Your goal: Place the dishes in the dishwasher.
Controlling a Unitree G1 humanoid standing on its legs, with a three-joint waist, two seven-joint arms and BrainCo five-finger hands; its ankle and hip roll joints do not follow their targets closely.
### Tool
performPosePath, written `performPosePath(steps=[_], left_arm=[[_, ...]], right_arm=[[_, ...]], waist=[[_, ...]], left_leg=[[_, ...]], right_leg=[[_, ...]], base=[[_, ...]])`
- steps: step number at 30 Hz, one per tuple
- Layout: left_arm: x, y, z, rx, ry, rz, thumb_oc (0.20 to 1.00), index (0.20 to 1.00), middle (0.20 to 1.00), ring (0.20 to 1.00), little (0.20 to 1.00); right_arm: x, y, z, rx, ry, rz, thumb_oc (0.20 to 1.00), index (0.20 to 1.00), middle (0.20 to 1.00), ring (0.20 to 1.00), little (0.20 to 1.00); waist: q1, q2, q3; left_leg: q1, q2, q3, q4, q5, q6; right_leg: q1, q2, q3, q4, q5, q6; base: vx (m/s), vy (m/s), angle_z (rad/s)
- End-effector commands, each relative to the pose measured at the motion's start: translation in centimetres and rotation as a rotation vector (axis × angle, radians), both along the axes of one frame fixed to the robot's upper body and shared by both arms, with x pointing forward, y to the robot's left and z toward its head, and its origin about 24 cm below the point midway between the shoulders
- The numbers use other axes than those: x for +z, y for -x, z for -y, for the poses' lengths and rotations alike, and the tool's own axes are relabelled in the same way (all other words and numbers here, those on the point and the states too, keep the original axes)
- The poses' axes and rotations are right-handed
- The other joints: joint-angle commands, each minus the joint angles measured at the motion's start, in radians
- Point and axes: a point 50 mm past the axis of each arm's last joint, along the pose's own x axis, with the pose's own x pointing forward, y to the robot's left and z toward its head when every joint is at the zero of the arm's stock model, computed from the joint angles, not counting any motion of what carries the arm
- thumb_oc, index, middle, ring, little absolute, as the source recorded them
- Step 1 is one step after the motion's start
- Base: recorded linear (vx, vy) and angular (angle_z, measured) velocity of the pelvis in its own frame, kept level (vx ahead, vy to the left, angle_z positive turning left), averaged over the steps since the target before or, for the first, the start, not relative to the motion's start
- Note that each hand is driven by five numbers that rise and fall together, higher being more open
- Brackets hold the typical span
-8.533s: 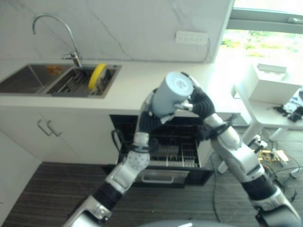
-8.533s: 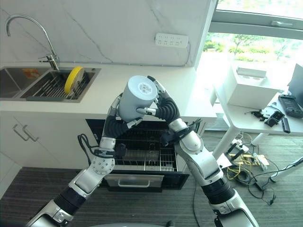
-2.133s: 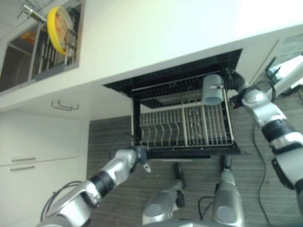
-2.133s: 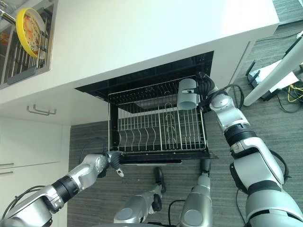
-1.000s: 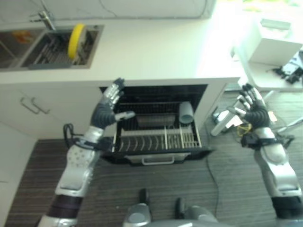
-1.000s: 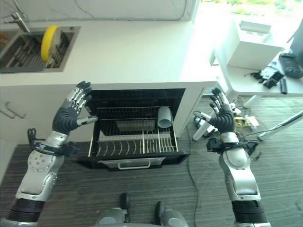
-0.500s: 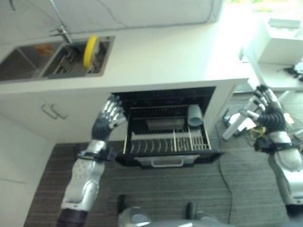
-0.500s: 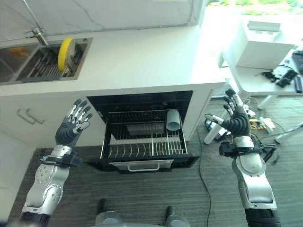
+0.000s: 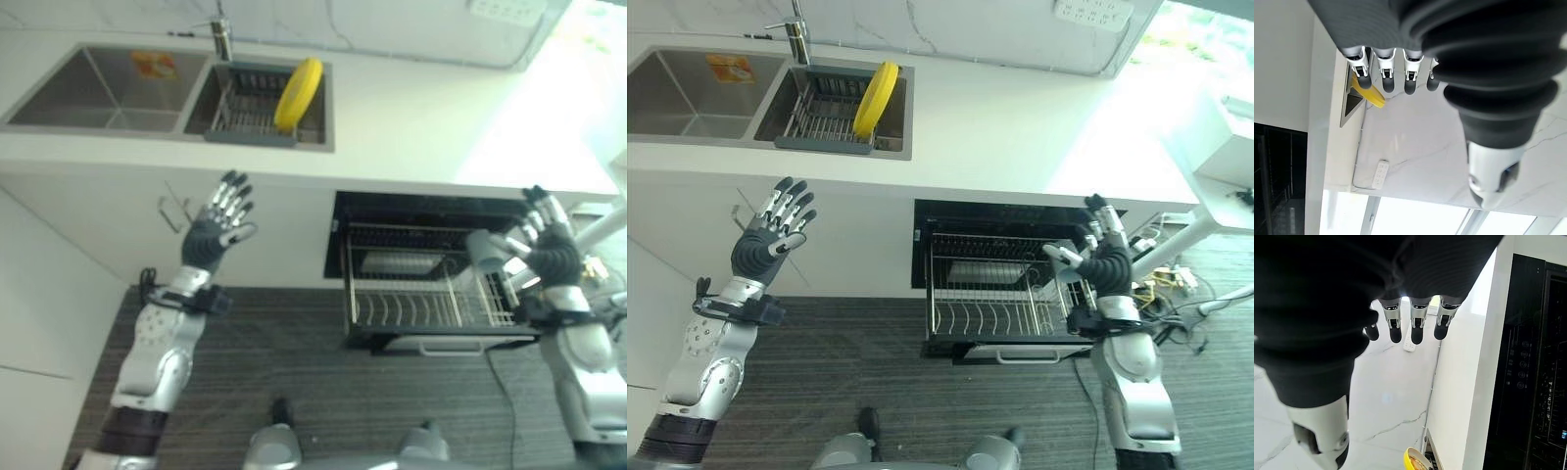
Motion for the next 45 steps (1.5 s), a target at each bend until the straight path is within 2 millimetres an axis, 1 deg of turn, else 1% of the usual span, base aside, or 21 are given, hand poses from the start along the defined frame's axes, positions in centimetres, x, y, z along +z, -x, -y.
performPosePath(steps=[1, 2, 4, 7, 10, 11, 19, 21, 22, 25, 28, 29, 31, 33, 35, 37, 40, 42, 43, 44, 45], left_arm=[[2.7, 0.6, 0.6, -0.010, 0.026, 0.149, 1.000, 1.000, 1.000, 1.000, 1.000], [2.5, 0.4, 0.9, -0.027, 0.047, 0.144, 1.000, 1.000, 1.000, 1.000, 1.000], [2.2, 0.3, 1.6, -0.053, 0.051, 0.141, 1.000, 1.000, 1.000, 1.000, 1.000], [1.9, 0.4, 2.2, -0.089, 0.054, 0.137, 1.000, 1.000, 1.000, 1.000, 1.000], [1.5, 0.9, 2.1, -0.093, 0.066, 0.123, 1.000, 1.000, 1.000, 1.000, 1.000], [1.1, 0.9, 2.0, 0.009, 0.116, 0.151, 1.000, 1.000, 1.000, 1.000, 1.000], [0.8, 1.4, 1.4, 0.022, 0.105, 0.137, 1.000, 1.000, 1.000, 1.000, 1.000], [0.7, 1.6, 1.3, 0.023, 0.112, 0.130, 1.000, 1.000, 1.000, 1.000, 1.000], [0.7, 1.8, 1.3, 0.024, 0.118, 0.132, 1.000, 1.000, 1.000, 1.000, 1.000], [0.5, 2.1, 1.3, 0.024, 0.160, 0.128, 1.000, 1.000, 1.000, 1.000, 1.000], [0.2, 2.3, 1.4, 0.038, 0.185, 0.132, 1.000, 1.000, 1.000, 1.000, 1.000], [0.1, 2.3, 1.4, 0.040, 0.194, 0.130, 1.000, 1.000, 1.000, 1.000, 1.000], [-0.1, 2.2, 1.5, 0.035, 0.205, 0.136, 1.000, 1.000, 1.000, 1.000, 1.000], [0.4, 2.1, 1.4, 0.035, 0.173, 0.172, 1.000, 1.000, 1.000, 1.000, 1.000], [0.7, 1.1, 1.6, -0.005, 0.174, 0.145, 1.000, 1.000, 1.000, 1.000, 1.000], [1.1, 0.8, 1.7, -0.026, 0.134, 0.146, 1.000, 1.000, 1.000, 1.000, 1.000], [1.2, 1.2, 1.5, -0.029, 0.086, 0.131, 1.000, 1.000, 1.000, 1.000, 1.000], [1.3, 0.9, 1.2, 0.005, 0.057, 0.119, 1.000, 1.000, 1.000, 1.000, 1.000], [1.4, 0.8, 1.3, 0.005, 0.042, 0.116, 1.000, 1.000, 1.000, 1.000, 1.000], [1.5, 0.4, 1.7, -0.005, 0.018, 0.107, 1.000, 1.000, 1.000, 1.000, 1.000], [1.4, 0.4, 1.8, -0.008, 0.013, 0.104, 1.000, 1.000, 1.000, 1.000, 1.000]], right_arm=[[4.1, -0.2, 2.1, -0.060, 0.156, 0.152, 1.000, 1.000, 1.000, 1.000, 1.000], [4.2, 0.2, 2.7, -0.077, 0.159, 0.155, 1.000, 1.000, 1.000, 1.000, 1.000], [4.1, 1.0, 3.5, -0.088, 0.153, 0.161, 1.000, 1.000, 1.000, 1.000, 1.000], [3.8, 1.9, 4.2, -0.107, 0.151, 0.158, 1.000, 1.000, 1.000, 1.000, 1.000], [3.4, 1.9, 3.7, -0.103, 0.150, 0.143, 1.000, 1.000, 1.000, 1.000, 1.000], [1.1, 0.4, -1.5, 0.133, 0.110, 0.090, 1.000, 1.000, 1.000, 1.000, 1.000], [0.8, 0.6, -1.6, 0.145, 0.085, 0.075, 1.000, 1.000, 1.000, 1.000, 1.000], [0.8, 0.7, -1.3, 0.153, 0.096, 0.061, 1.000, 1.000, 1.000, 1.000, 1.000], [0.9, 0.7, -1.2, 0.157, 0.108, 0.057, 1.000, 1.000, 1.000, 1.000, 1.000], [1.2, 0.5, -0.6, 0.145, 0.138, 0.048, 1.000, 1.000, 1.000, 1.000, 1.000], [1.7, 0.1, -0.5, 0.168, 0.163, 0.046, 1.000, 1.000, 1.000, 1.000, 1.000], [1.9, 0.1, -0.4, 0.174, 0.178, 0.046, 1.000, 1.000, 1.000, 1.000, 1.000], [2.3, 0.1, 0.1, 0.170, 0.204, 0.048, 1.000, 1.000, 1.000, 1.000, 1.000], [2.8, -0.1, 0.5, 0.151, 0.211, 0.068, 1.000, 1.000, 1.000, 1.000, 1.000], [2.5, 0.3, 0.9, 0.088, 0.192, 0.064, 1.000, 1.000, 1.000, 1.000, 1.000], [2.4, 0.8, 1.0, 0.075, 0.165, 0.071, 1.000, 1.000, 1.000, 1.000, 1.000], [1.4, 1.2, 1.0, 0.068, 0.135, 0.019, 1.000, 1.000, 1.000, 1.000, 1.000], [0.7, 0.5, 0.2, 0.087, 0.114, 0.002, 1.000, 1.000, 1.000, 1.000, 1.000], [0.7, 0.4, 0.0, 0.086, 0.114, 0.000, 1.000, 1.000, 1.000, 1.000, 1.000], [0.7, 0.7, 0.2, 0.058, 0.134, 0.005, 1.000, 1.000, 1.000, 1.000, 1.000], [0.7, 0.9, 0.3, 0.052, 0.133, 0.005, 1.000, 1.000, 1.000, 1.000, 1.000]], waist=[[-0.034, 0.062, -0.022], [-0.054, 0.058, -0.021], [-0.085, 0.054, -0.021], [-0.109, 0.056, -0.026], [-0.107, 0.061, -0.026], [-0.107, 0.060, -0.110], [-0.104, 0.073, -0.108], [-0.107, 0.077, -0.097], [-0.107, 0.076, -0.089], [-0.100, 0.071, -0.056], [-0.108, 0.094, -0.061], [-0.108, 0.101, -0.064], [-0.109, 0.106, -0.065], [-0.109, 0.110, -0.063], [-0.118, 0.094, -0.057], [-0.117, 0.082, -0.048], [-0.088, 0.067, -0.042], [-0.066, 0.063, -0.040], [-0.068, 0.062, -0.041], [-0.080, 0.053, -0.041], [-0.080, 0.050, -0.042]], left_leg=[[0.047, 0.028, -0.078, -0.086, -0.021, -0.072], [0.050, 0.001, -0.078, -0.086, -0.025, -0.062], [0.065, -0.038, -0.077, -0.086, -0.033, -0.055], [0.082, -0.076, -0.102, -0.086, -0.039, -0.049], [0.111, -0.119, -0.214, -0.086, -0.045, -0.051], [0.163, -0.027, -0.172, -0.086, -0.087, -0.059], [0.175, -0.017, -0.150, -0.086, -0.082, -0.063], [0.170, -0.012, -0.121, -0.037, -0.074, -0.082], [0.155, -0.012, -0.119, 0.022, -0.099, -0.091], [0.055, 0.058, -0.112, 0.140, -0.026, -0.140], [0.100, 0.149, -0.128, -0.056, 0.039, -0.164], [0.075, 0.188, -0.145, -0.086, 0.080, -0.179], [0.035, 0.220, -0.184, -0.086, 0.089, -0.200], [0.022, 0.228, -0.197, -0.086, 0.085, -0.215], [0.031, 0.190, -0.167, -0.086, 0.067, -0.205], [0.041, 0.149, -0.164, -0.086, 0.048, -0.182], [0.063, 0.107, -0.150, -0.086, 0.012, -0.152], [0.066, 0.102, -0.113, -0.086, 0.004, -0.130], [0.064, 0.096, -0.104, -0.086, 0.004, -0.119], [0.057, 0.069, -0.094, -0.086, -0.002, -0.099], [0.057, 0.063, -0.096, -0.086, -0.006, -0.097]], right_leg=[[0.096, 0.183, 0.034, 0.004, -0.314, 0.006], [0.073, 0.256, 0.057, 0.021, -0.331, -0.021], [0.044, 0.325, 0.062, 0.020, -0.334, -0.058], [0.029, 0.351, 0.068, 0.010, -0.332, -0.077], [0.008, 0.358, 0.083, 0.005, -0.305, -0.085], [0.151, 0.320, 0.257, -0.238, -0.294, -0.089], [0.165, 0.332, 0.252, -0.238, -0.307, -0.100], [0.174, 0.332, 0.246, -0.238, -0.312, -0.109], [0.183, 0.327, 0.243, -0.238, -0.320, -0.111], [0.195, 0.306, 0.232, -0.238, -0.310, -0.118], [0.180, 0.284, 0.241, -0.238, -0.323, -0.099], [0.173, 0.273, 0.249, -0.238, -0.320, -0.096], [0.173, 0.240, 0.255, -0.238, -0.330, -0.080], [0.161, 0.194, 0.257, -0.238, -0.326, -0.045], [0.172, 0.112, 0.216, -0.216, -0.296, 0.021], [0.153, 0.076, 0.200, -0.144, -0.296, 0.031], [0.109, 0.010, 0.111, -0.058, -0.251, 0.028], [0.114, 0.052, 0.058, -0.044, -0.275, 0.027], [0.117, 0.103, 0.067, -0.052, -0.310, 0.019], [0.118, 0.196, 0.092, -0.073, -0.354, -0.013], [0.119, 0.214, 0.093, -0.084, -0.358, -0.023]], base=[[-0.04, 0.368, -0.34], [-0.02, 0.244, 0.27], [0.01, 0.231, 0.38], [0.05, 0.112, 0.79], [0.13, 0.024, 0.80], [0.09, -0.025, 0.40], [0.08, -0.051, -0.11], [0.11, -0.009, -0.01], [0.14, 0.060, -0.04], [0.10, 0.190, -0.03], [0.16, 0.542, 0.06], [0.11, 0.514, -0.05], [0.13, 0.634, -0.16], [0.10, 0.671, -0.21], [0.16, 0.633, -0.19], [0.17, 0.433, 0.33], [0.16, 0.334, 0.28], [0.03, 0.187, -0.35], [0.10, 0.221, -0.52], [0.11, 0.187, -0.36], [0.15, 0.136, -0.09]])
